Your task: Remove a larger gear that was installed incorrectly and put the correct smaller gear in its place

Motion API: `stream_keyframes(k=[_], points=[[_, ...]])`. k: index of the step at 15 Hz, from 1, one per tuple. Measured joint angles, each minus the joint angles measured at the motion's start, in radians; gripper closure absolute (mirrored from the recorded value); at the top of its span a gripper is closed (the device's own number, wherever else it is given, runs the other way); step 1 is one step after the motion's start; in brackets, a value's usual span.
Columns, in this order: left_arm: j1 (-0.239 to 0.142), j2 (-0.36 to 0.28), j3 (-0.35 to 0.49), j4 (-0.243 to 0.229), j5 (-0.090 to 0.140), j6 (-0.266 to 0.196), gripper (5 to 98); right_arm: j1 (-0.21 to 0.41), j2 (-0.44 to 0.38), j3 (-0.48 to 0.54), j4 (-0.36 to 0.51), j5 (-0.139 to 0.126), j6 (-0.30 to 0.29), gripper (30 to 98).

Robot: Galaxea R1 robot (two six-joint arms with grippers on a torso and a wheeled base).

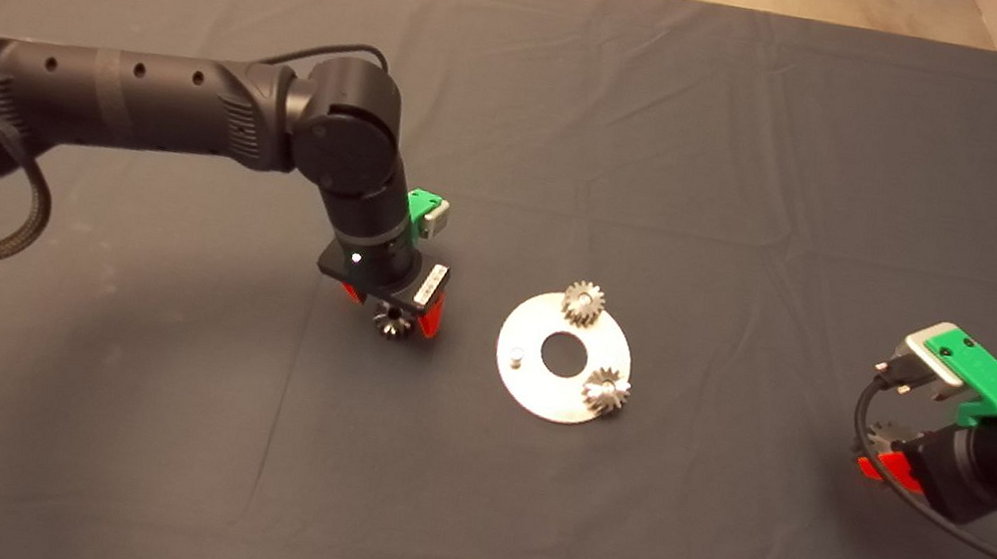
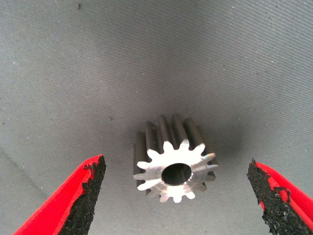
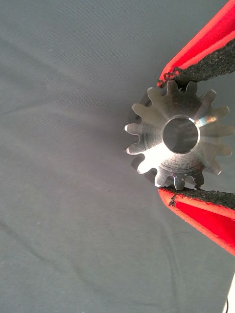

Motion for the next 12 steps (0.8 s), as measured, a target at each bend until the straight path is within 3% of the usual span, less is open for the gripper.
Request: stream_keyframes(k=[2, 6, 12], points=[[0.0, 0.0, 0.0, 0.0, 0.0, 0.0, 33.9, -0.007, 0.027, -0.023, -0.008, 0.009, 0.0, 78.4], [0.0, 0.002, 0.0, 0.0, 0.0, 0.0, 33.9, -0.01, 0.077, -0.061, -0.03, 0.001, 0.0, 78.4], [0.0, 0.0, 0.0, 0.0, 0.0, 0.001, 43.7, -0.067, 0.17, -0.166, -0.084, 0.008, 0.001, 78.4]])
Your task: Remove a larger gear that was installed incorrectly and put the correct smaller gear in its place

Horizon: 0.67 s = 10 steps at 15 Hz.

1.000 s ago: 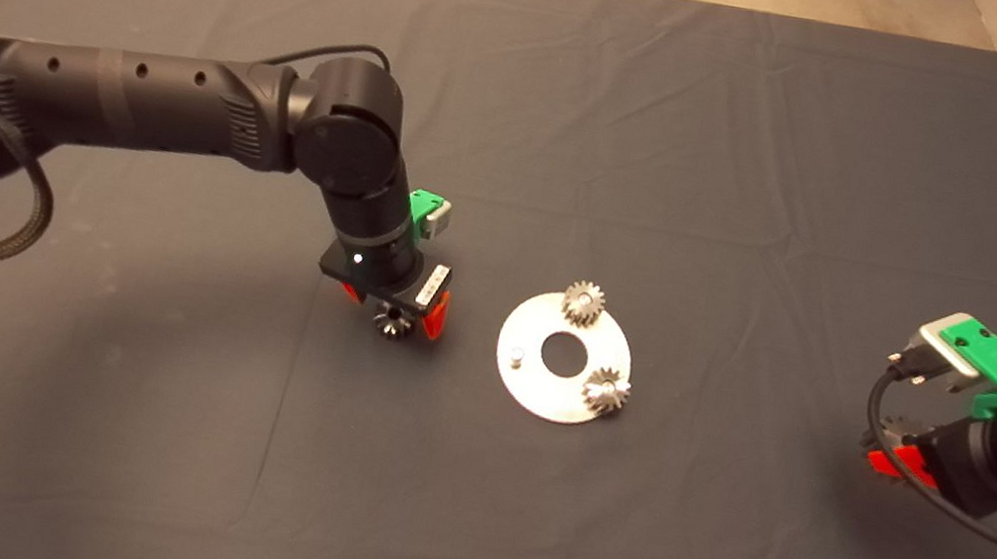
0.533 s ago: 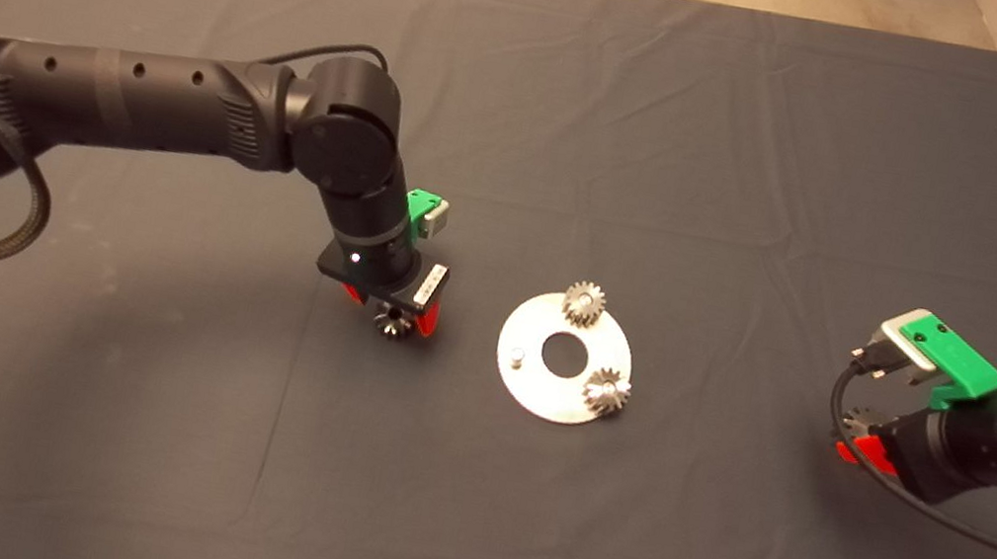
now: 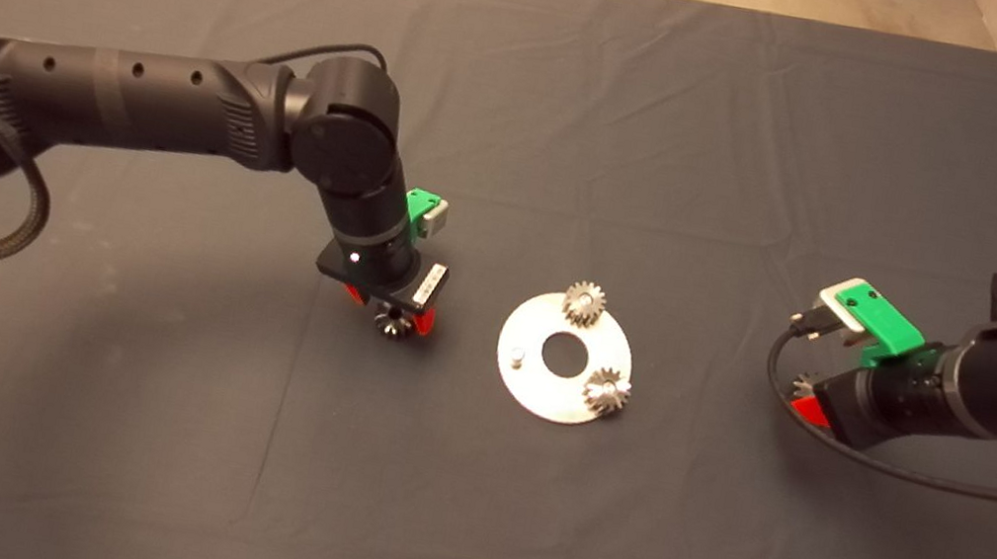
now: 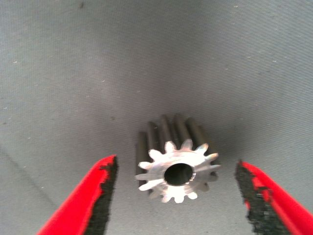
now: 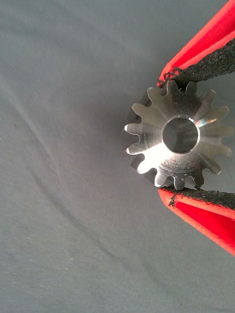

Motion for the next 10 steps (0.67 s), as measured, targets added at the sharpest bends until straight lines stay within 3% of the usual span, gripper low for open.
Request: stream_keyframes(k=[10], points=[[0.003, 0.0, -0.004, 0.0, 0.001, 0.0, 43.9, -0.004, 0.042, -0.056, -0.018, 0.0, 0.0, 78.4]])
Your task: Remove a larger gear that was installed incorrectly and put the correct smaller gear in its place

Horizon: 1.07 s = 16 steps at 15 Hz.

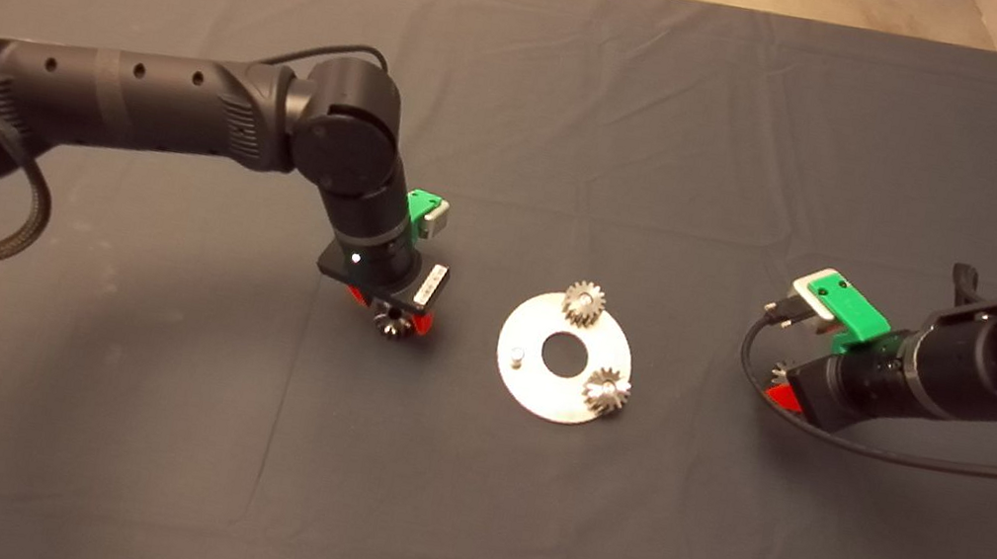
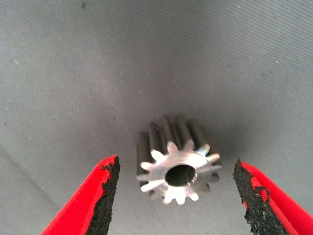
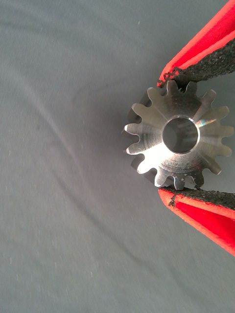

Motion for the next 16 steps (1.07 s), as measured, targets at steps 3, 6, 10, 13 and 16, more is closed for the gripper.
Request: stream_keyframes(k=[3, 6, 10, 13, 16], points=[[0.006, 0.0, 0.0, 0.0, 0.0, 0.016, 48.6, 0.0, 0.003, -0.009, 0.0, -0.004, 0.0, 78.4], [0.022, 0.0, 0.0, 0.0, 0.0, 0.016, 53.6, 0.0, 0.013, -0.019, -0.006, -0.003, 0.0, 78.4], [0.022, 0.0, -0.001, 0.0, 0.0, 0.016, 53.6, 0.0, 0.027, -0.022, -0.008, 0.0, 0.004, 78.4], [0.022, 0.001, -0.001, 0.0, -0.001, 0.016, 53.6, -0.003, 0.042, -0.026, -0.009, -0.003, 0.004, 78.4], [0.022, 0.0, -0.009, 0.001, -0.005, 0.016, 58.8, -0.019, 0.047, -0.027, -0.01, 0.002, 0.006, 78.4]])
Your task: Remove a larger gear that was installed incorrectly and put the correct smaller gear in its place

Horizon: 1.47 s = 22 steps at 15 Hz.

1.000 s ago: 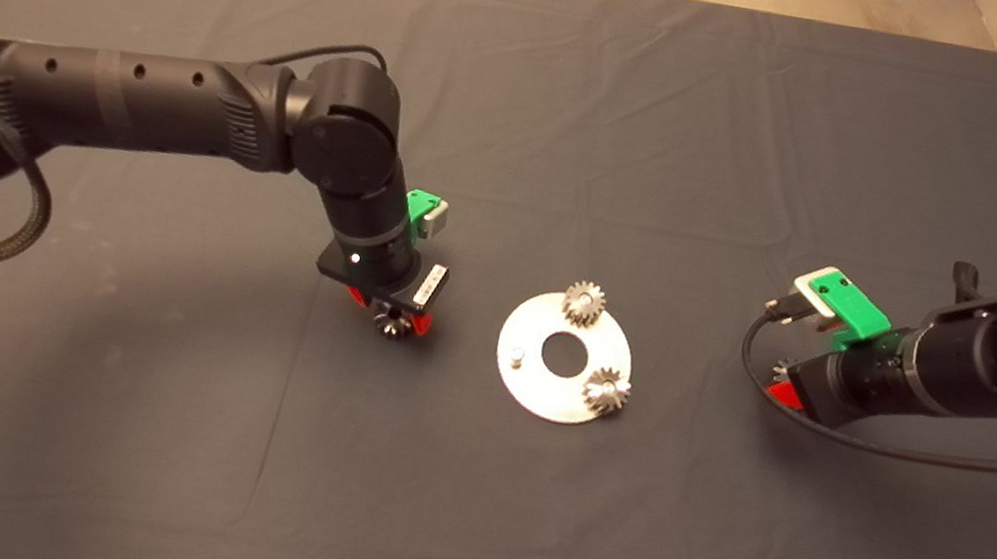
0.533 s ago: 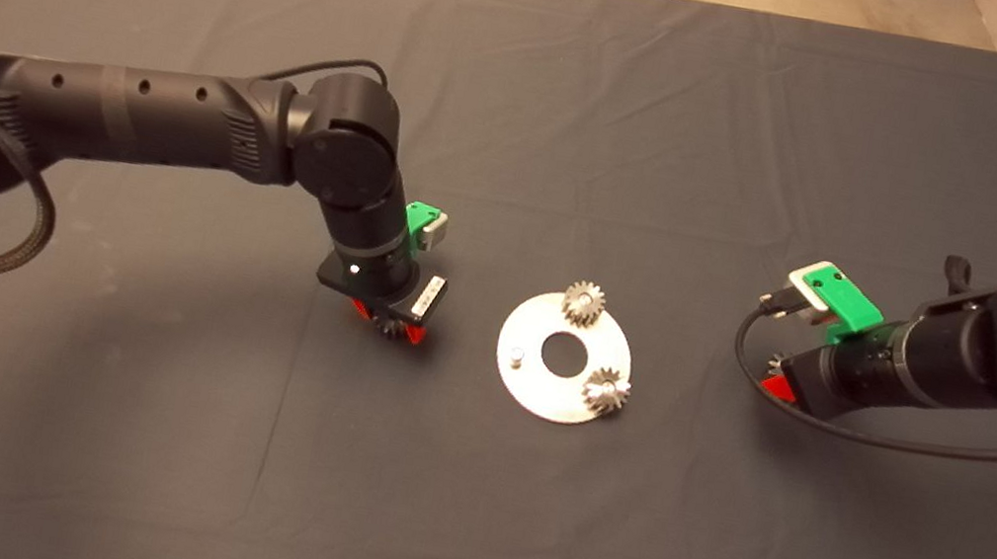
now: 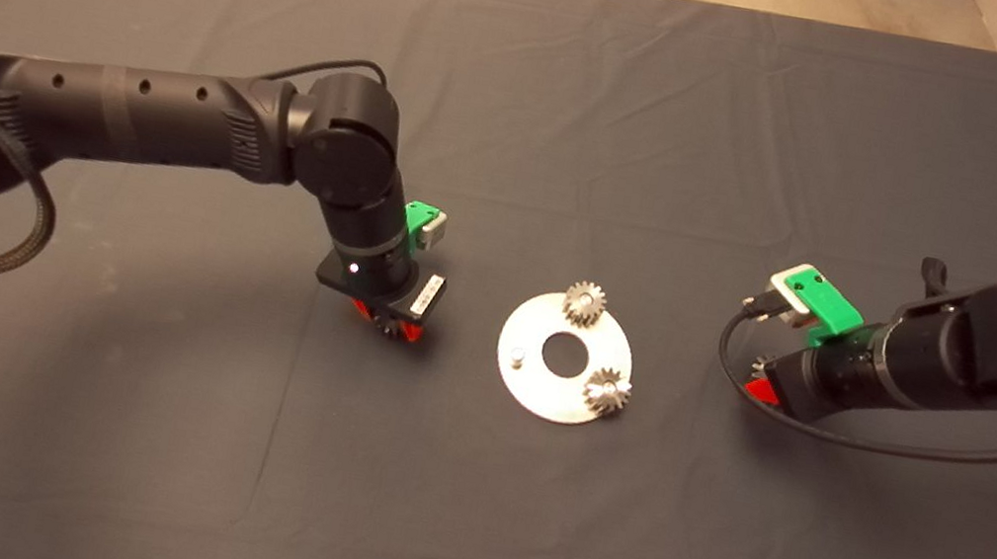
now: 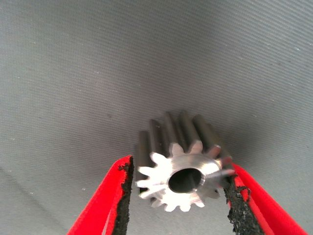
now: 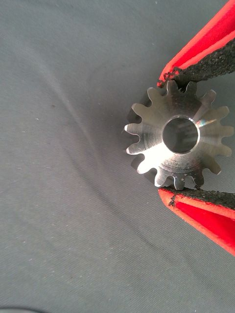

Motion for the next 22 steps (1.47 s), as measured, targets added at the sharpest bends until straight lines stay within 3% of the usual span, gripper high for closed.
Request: stream_keyframes(k=[9, 13, 18, 22], points=[[0.0, 0.0, 0.0, 0.001, -0.003, 0.0, 64.4, -0.039, 0.031, -0.018, -0.021, -0.003, 0.001, 77.5], [0.0, 0.0, 0.0, 0.001, -0.003, 0.0, 67.1, -0.038, 0.037, -0.019, -0.033, -0.001, 0.001, 74.8], [0.0, 0.0, 0.003, 0.002, -0.003, 0.0, 69.2, -0.038, 0.035, -0.019, -0.036, -0.002, 0.001, 66.1], [0.0, -0.004, 0.007, 0.002, -0.005, 0.0, 71.8, -0.033, 0.028, -0.009, -0.036, -0.002, 0.002, 65.6]])
